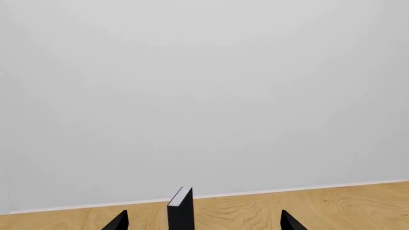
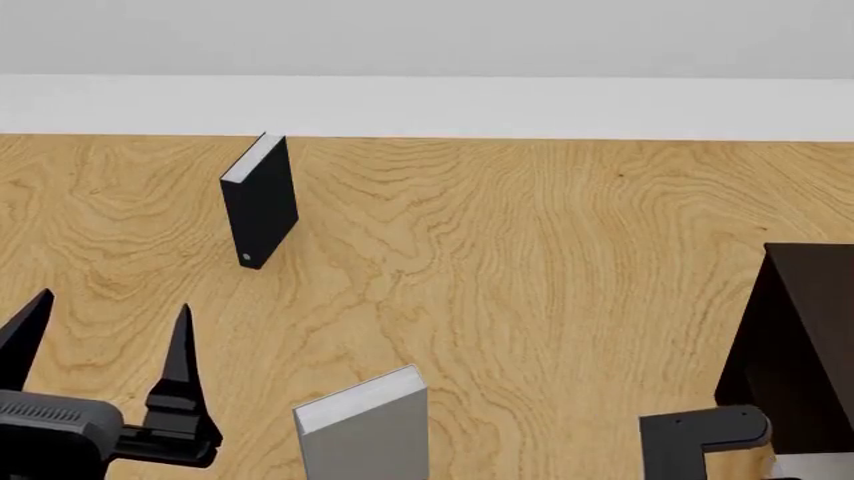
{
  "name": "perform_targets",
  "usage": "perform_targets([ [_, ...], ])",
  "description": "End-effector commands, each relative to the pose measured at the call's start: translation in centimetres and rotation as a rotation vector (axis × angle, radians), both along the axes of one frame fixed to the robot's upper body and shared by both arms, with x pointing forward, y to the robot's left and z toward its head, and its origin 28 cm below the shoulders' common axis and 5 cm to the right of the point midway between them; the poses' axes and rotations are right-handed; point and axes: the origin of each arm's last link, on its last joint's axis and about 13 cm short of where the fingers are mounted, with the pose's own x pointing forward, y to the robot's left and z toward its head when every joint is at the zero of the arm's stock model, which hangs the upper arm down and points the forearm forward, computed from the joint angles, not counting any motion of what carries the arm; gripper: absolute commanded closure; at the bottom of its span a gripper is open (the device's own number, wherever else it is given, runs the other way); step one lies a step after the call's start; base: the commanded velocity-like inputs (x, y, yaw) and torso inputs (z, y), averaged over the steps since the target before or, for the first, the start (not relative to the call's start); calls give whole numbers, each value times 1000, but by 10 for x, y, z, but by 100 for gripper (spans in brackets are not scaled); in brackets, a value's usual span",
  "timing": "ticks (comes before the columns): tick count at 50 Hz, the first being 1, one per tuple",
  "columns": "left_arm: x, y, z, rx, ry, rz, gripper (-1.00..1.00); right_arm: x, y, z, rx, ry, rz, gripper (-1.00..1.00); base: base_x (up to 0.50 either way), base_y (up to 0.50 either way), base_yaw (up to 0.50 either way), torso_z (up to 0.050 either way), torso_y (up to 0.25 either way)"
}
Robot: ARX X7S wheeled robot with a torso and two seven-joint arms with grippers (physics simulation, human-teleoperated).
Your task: Pick up the book on the right and place it on the cabinet shelf.
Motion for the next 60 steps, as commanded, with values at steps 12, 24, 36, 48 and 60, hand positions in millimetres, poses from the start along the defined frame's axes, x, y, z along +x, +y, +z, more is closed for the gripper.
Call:
perform_targets([
  [12, 0, -1, -2, 9, 3, -2, -100, 10, -15, -10, -115, -8, -80, -100, 0, -1, -1, 0, 0],
  [24, 4, -2, -7, 20, 16, 2, -100, 14, -23, -18, -151, 26, -106, -100, 1, -1, -3, 0, 0],
  [36, 10, -7, -12, 38, 22, 5, -100, 12, -39, -15, -191, 31, -147, -100, 5, -4, -6, 0, 0],
  [48, 11, -10, -15, 52, 32, -2, -100, 8, -50, -15, -192, 42, -173, -100, 10, -8, -13, 0, 0],
  [60, 10, -10, -15, 49, 31, -3, -100, 13, -35, -18, -147, 4, -86, -100, 13, -11, -19, 0, 0],
])
